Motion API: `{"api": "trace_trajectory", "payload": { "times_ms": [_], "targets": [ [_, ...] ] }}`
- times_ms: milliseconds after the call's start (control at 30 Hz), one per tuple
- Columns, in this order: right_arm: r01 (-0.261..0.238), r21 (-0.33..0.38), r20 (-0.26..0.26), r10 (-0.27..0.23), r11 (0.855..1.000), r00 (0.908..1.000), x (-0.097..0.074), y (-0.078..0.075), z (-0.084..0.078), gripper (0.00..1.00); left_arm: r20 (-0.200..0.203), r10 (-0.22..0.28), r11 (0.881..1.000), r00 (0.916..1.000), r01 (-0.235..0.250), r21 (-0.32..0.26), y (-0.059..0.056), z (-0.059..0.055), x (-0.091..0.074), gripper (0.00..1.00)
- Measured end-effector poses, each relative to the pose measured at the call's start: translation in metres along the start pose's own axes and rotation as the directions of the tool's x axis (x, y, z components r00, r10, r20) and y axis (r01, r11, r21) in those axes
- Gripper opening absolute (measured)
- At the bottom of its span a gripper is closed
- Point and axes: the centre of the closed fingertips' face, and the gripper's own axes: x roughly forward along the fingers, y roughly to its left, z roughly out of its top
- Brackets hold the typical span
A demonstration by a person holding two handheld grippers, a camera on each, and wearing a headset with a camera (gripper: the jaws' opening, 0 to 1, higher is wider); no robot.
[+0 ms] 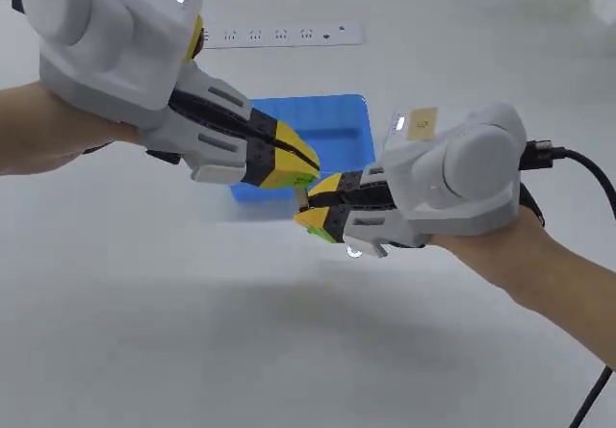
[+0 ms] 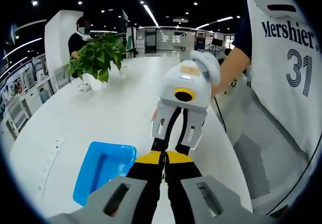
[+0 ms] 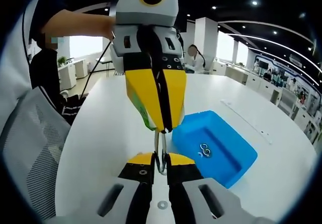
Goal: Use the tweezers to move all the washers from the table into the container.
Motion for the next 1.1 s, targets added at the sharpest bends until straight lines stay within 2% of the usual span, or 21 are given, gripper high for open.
{"api": "trace_trajectory", "payload": {
  "times_ms": [67,200,367,733,933,1067,1100],
  "targets": [
    [-0.006,-0.023,0.002,0.006,1.000,1.0000,-0.001,-0.001,0.007,0.10,0.002,0.008,1.000,1.0000,-0.008,0.007,0.007,-0.003,-0.007,0.05],
    [-0.012,-0.050,0.015,0.013,0.999,0.9998,-0.003,-0.005,0.021,0.10,0.004,0.024,0.999,0.9997,-0.024,0.026,0.014,0.003,-0.022,0.05],
    [-0.011,-0.077,0.022,0.013,0.997,0.9997,-0.006,-0.012,0.034,0.10,-0.014,0.030,0.998,0.9995,-0.029,0.064,0.020,0.017,-0.028,0.05],
    [-0.004,-0.128,0.050,0.011,0.992,0.9987,-0.019,-0.025,0.061,0.10,-0.005,0.049,0.992,0.9988,-0.048,0.120,0.027,0.046,-0.045,0.05],
    [-0.008,-0.142,0.060,0.017,0.990,0.9981,-0.015,-0.035,0.069,0.10,-0.011,0.062,0.989,0.9980,-0.060,0.132,0.040,0.047,-0.052,0.05],
    [-0.014,-0.149,0.058,0.023,0.989,0.9980,-0.009,-0.042,0.069,0.10,-0.016,0.074,0.990,0.9971,-0.071,0.122,0.050,0.039,-0.054,0.05],
    [-0.017,-0.146,0.060,0.026,0.989,0.9979,-0.007,-0.044,0.069,0.10,-0.015,0.078,0.990,0.9968,-0.076,0.119,0.050,0.040,-0.053,0.05]
  ]
}}
